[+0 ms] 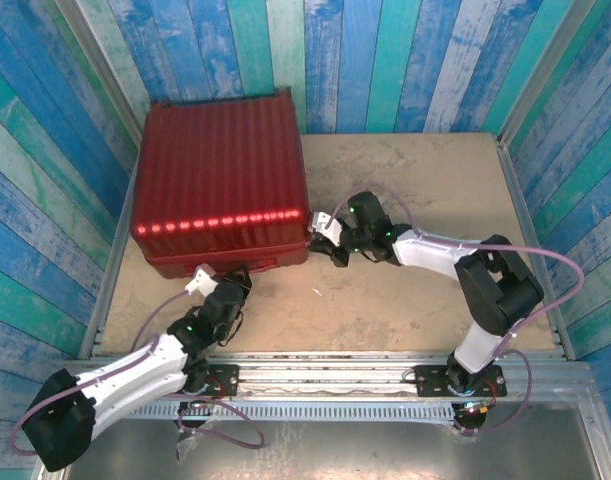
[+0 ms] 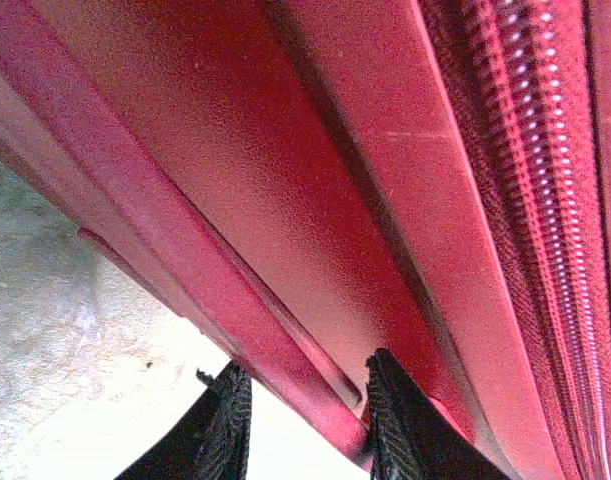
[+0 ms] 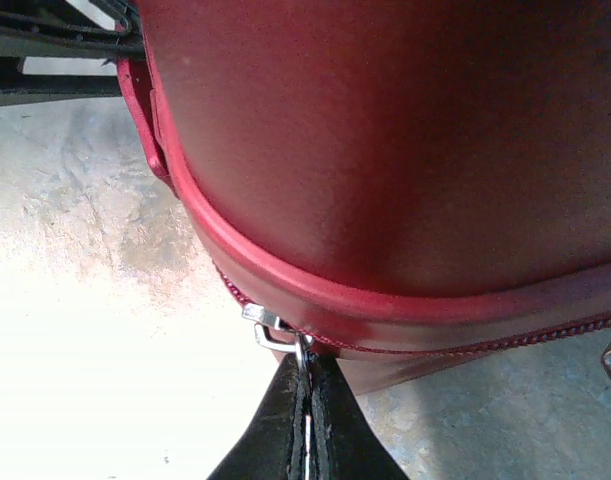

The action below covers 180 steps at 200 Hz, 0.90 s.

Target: Pack the luggage

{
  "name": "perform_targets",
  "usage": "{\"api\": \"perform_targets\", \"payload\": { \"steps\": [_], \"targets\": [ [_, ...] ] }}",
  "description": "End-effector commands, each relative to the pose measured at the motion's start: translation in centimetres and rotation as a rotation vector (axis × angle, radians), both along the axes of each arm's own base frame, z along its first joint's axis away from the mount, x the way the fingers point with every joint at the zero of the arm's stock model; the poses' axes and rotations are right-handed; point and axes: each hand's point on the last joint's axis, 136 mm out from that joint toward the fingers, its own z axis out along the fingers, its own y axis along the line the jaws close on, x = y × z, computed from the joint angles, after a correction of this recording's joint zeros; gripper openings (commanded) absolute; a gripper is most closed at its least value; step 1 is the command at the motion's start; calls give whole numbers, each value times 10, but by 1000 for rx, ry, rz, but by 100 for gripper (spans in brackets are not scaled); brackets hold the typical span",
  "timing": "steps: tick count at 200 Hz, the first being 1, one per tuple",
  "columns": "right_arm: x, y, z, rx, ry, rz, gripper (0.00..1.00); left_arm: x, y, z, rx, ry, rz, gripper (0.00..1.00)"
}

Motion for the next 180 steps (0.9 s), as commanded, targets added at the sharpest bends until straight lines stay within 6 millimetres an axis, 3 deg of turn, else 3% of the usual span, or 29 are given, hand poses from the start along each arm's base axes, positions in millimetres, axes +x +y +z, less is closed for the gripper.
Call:
{"api": "perform_targets", "payload": {
  "steps": [1, 67, 110, 144, 180],
  "targets": [
    [79, -10, 65, 103, -254, -154, 0, -83, 24, -118, 366, 420, -305, 0],
    [66, -34, 71, -1, -319, -168, 0, -91, 24, -124, 347, 459, -320, 0],
    [68, -45, 76, -90, -366, -189, 0, -92, 23, -125, 351, 470, -325, 0],
    [85, -47, 79, -133, -412, -219, 0, -93, 21, -127, 356, 478, -346, 0],
    [108, -35, 91, -87, -428, -203, 0, -94, 19, -129, 385, 498, -376, 0]
  ]
}}
